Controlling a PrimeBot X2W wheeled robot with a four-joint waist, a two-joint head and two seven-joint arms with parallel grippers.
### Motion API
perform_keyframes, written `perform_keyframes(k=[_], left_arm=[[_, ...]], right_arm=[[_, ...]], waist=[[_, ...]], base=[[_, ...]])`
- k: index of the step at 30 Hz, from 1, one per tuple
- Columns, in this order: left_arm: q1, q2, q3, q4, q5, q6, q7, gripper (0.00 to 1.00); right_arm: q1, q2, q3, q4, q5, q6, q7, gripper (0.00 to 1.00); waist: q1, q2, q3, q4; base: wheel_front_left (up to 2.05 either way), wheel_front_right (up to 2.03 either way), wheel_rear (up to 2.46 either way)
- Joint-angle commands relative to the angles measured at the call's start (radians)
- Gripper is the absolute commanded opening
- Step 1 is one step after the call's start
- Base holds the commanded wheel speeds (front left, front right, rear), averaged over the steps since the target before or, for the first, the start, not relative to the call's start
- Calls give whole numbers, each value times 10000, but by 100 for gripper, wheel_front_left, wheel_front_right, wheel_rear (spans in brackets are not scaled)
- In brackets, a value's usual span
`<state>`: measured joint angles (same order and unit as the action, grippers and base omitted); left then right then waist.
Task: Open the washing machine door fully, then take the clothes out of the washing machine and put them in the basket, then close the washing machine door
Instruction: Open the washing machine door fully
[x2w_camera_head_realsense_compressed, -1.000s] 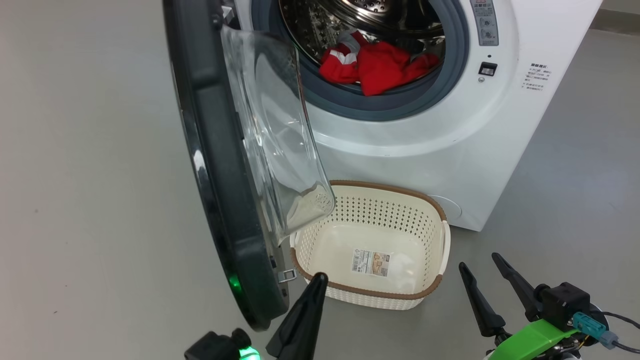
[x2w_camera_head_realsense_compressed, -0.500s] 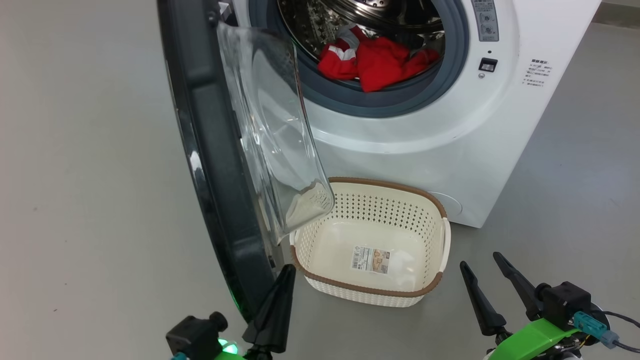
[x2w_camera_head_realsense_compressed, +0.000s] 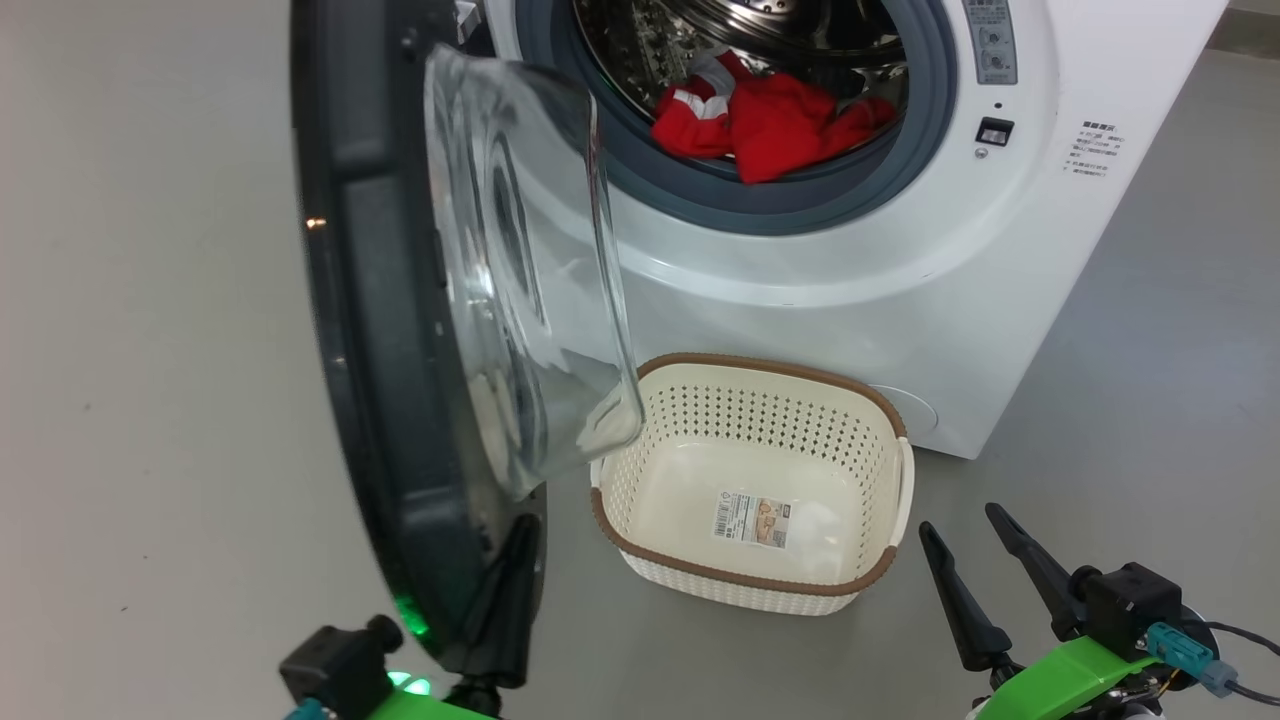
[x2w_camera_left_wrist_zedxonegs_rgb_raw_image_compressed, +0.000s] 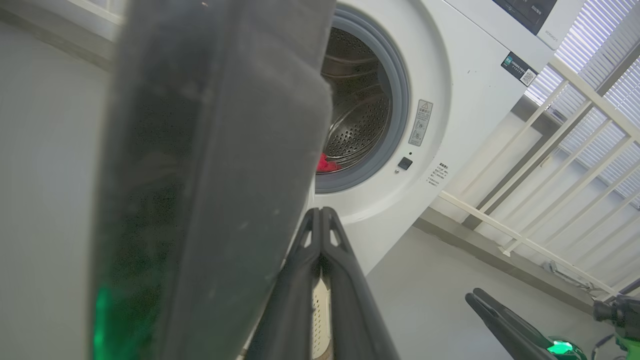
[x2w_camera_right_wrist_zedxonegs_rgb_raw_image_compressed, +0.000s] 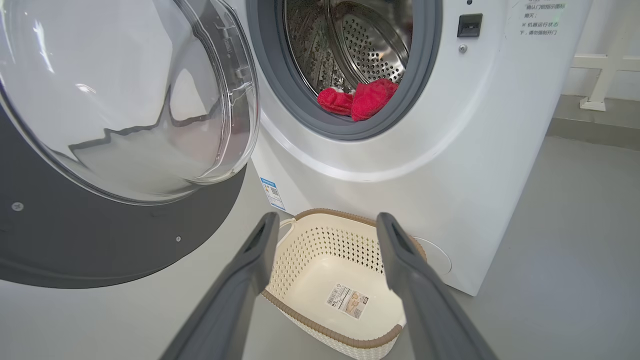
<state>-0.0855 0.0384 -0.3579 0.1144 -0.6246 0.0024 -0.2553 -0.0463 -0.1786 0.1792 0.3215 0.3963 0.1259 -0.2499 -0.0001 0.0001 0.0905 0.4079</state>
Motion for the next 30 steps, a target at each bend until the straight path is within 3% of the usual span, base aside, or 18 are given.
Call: perform_keyframes(k=[1,18,30], left_arm=[[-143,118,724,-247,84,156,-65,0],[268,120,3432,-556,1082,154,-65,0],[-492,507,5328,179,1682,-65,-65,0]], right_arm=[[-324,-84,219,-262,-77,48,-118,100],[-313,-76,313,-221,-47,48,-118,100],[-382,-104,468,-171,-22,48,-118,100]], waist=[[1,-1,0,42],[1,-1,51,293],[1,-1,264,235]], base=[[0,0,0],[0,0,0],[0,0,0]])
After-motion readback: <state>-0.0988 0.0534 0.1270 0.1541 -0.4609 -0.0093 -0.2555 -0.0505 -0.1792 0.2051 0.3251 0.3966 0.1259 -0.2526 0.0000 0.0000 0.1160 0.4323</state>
